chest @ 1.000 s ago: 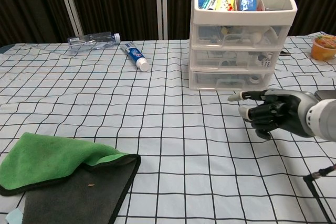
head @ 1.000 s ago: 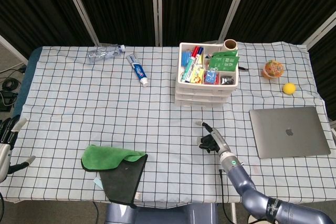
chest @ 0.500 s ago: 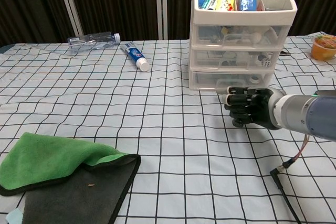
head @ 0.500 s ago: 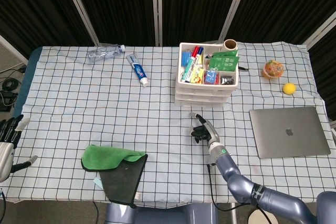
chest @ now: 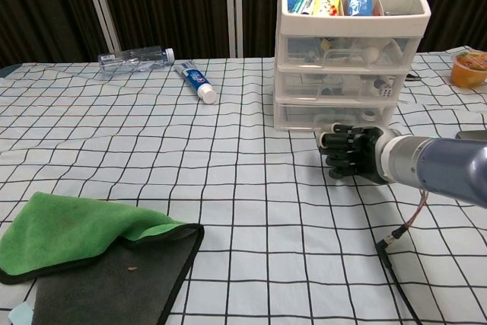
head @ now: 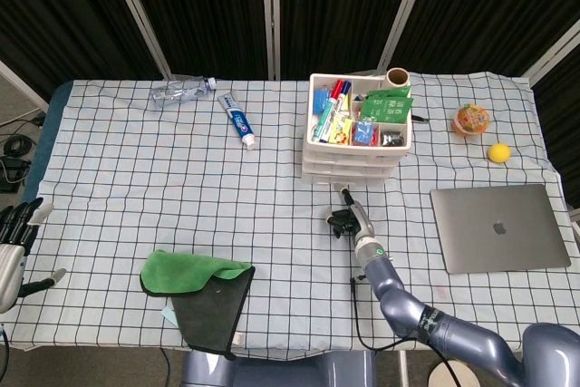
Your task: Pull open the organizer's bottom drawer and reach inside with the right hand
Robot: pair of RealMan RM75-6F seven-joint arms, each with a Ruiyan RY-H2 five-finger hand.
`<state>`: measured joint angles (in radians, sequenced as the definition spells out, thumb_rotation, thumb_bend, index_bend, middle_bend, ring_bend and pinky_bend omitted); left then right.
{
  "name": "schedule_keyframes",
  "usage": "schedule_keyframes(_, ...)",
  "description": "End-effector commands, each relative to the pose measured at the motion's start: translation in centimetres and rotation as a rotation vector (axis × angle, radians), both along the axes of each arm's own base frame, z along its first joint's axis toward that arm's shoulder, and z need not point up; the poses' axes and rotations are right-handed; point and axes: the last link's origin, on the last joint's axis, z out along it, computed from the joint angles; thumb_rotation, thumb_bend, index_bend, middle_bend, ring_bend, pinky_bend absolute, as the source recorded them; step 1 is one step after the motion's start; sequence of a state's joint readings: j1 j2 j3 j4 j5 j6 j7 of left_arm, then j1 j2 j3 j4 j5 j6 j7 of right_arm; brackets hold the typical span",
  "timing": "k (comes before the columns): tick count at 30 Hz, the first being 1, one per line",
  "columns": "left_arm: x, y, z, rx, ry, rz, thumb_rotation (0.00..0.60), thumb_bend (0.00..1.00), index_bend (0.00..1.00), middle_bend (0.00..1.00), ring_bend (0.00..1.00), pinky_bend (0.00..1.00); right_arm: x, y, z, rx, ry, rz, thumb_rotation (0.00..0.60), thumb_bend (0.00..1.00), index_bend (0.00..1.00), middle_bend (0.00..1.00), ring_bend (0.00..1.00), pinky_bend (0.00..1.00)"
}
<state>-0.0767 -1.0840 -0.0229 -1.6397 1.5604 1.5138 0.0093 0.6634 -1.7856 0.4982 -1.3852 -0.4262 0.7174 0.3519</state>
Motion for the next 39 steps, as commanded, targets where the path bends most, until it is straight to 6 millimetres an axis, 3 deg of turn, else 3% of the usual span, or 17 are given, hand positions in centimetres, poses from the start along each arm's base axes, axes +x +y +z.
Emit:
schedule_keyframes(1,0.0,0.0,0.0,-0.005,-0.002,-0.002,0.6,0.0,0.0,0.0,0.0,0.0,0.0,-0.1,0.0,-0.013,-0.005,-0.007,0.6,0.58,0.02,0.97,0.94,0.82)
schedule_keyframes(13,0.2,-0.2,0.0,-0.009,-0.003,-0.01,0.6,0.0,0.0,0.0,0.0,0.0,-0.3,-0.1,-0.2,-0.05,-0.058,-0.067,0.6,0.58,0.06,0.97,0.94,0.82)
schedule_keyframes(25,0.3,-0.4,-0.1,-0.018,-0.001,-0.014,0.6,0.0,0.0,0.0,0.0,0.0,-0.4,-0.9,-1.3,-0.005,-0.23,-0.156,0.6,0.62,0.2,1.0,0.96,0.82)
schedule_keyframes(39,0.4,-0.5,-0.1,-0.02,-0.001,-0.017,0.6,0.0,0.0,0.0,0.0,0.0,-0.1,-1.2,-1.2,-0.039,-0.234,-0.153,0.6,0.62,0.16,1.0,0.96,0.82)
